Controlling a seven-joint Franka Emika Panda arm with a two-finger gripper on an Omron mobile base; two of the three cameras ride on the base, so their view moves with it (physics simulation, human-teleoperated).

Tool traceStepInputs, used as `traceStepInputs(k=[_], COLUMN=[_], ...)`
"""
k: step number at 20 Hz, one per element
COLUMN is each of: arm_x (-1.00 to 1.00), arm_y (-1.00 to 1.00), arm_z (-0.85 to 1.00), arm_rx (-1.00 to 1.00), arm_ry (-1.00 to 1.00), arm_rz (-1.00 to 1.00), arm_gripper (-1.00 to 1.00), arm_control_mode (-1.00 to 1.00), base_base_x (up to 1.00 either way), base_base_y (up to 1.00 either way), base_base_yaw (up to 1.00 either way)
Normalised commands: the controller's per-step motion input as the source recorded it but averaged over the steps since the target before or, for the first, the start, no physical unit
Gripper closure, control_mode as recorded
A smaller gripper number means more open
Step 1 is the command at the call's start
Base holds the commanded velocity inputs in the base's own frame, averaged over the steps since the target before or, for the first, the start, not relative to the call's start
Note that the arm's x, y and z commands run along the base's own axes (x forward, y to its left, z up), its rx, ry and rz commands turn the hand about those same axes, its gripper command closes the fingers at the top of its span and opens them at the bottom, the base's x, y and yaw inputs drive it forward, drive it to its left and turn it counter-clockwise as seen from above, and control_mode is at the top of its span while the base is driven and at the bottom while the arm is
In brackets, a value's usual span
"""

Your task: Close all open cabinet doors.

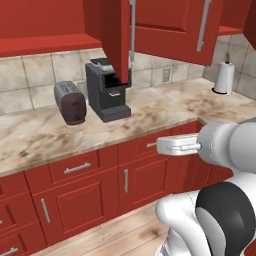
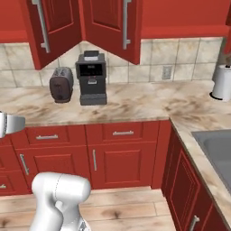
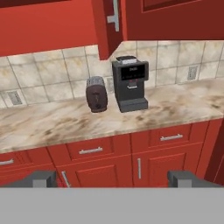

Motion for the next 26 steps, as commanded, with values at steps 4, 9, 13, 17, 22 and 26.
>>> traceStepInputs(k=[4, 9, 13, 17, 22, 26], arm_x=[0.00, 0.00, 0.00, 0.00, 0.00, 0.00], arm_y=[0.00, 0.00, 0.00, 0.00, 0.00, 0.00], arm_z=[0.00, 0.00, 0.00, 0.00, 0.00, 0.00], arm_rx=[0.00, 0.00, 0.00, 0.00, 0.00, 0.00], arm_ry=[0.00, 0.00, 0.00, 0.00, 0.00, 0.00], arm_rz=[0.00, 0.00, 0.00, 0.00, 0.00, 0.00], arm_gripper=[-1.00, -1.00, -1.00, -1.00, -1.00, -1.00], arm_control_mode=[1.00, 1.00, 1.00, 1.00, 1.00, 1.00], base_base_x=[0.13, 0.14, 0.15, 0.24, 0.54, 0.57], base_base_y=[0.62, 0.63, 0.60, 0.46, 0.23, 0.17], base_base_yaw=[0.05, 0.04, 0.04, 0.02, 0.01, 0.01])
